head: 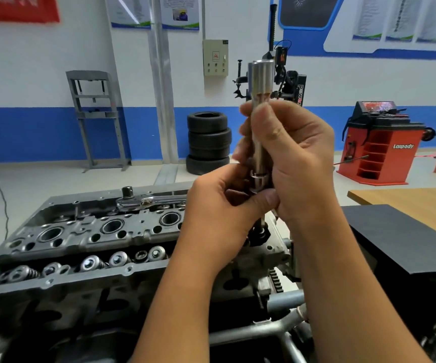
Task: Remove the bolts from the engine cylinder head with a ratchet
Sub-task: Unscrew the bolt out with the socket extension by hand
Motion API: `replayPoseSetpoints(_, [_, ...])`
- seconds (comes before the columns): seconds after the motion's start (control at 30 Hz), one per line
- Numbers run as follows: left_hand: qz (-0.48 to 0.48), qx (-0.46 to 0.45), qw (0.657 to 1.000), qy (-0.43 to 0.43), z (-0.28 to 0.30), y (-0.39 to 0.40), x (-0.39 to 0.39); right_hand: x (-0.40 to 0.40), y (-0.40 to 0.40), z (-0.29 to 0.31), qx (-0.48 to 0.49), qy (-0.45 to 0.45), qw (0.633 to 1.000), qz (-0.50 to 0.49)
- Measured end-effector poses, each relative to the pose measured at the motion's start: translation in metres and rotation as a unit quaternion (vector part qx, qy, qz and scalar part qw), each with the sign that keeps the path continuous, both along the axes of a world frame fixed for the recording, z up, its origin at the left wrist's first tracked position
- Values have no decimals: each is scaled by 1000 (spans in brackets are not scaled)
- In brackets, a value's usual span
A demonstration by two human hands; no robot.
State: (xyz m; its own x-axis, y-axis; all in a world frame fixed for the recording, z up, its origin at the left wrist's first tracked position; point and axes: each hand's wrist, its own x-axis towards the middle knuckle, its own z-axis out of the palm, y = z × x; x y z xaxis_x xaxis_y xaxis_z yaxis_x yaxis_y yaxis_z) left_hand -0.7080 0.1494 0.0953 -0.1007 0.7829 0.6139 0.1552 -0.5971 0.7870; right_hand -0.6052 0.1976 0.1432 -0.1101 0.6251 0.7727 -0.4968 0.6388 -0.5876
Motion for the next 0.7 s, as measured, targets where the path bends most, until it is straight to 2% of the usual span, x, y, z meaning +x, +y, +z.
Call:
replayPoseSetpoints(0.17, [-43,-12,999,16,2,-2,-1,0,7,-1,13,31,999,-20])
replayPoseSetpoints(0.33, [-53,-10,998,26,5,0,-9,3,6,-1,22,3,998,61])
replayPoseSetpoints(0.43, [-47,-20,999,11,8,1,-10,6,5,-1,-4,-7,997,77])
replayPoseSetpoints(0.6, [-12,-18,1000,-3,8,4,0,3,1,-12,-31,31,998,-50])
replayPoseSetpoints(0.7, [-54,-43,998,-12,7,3,-3,1,1,-18,-31,57,995,-80])
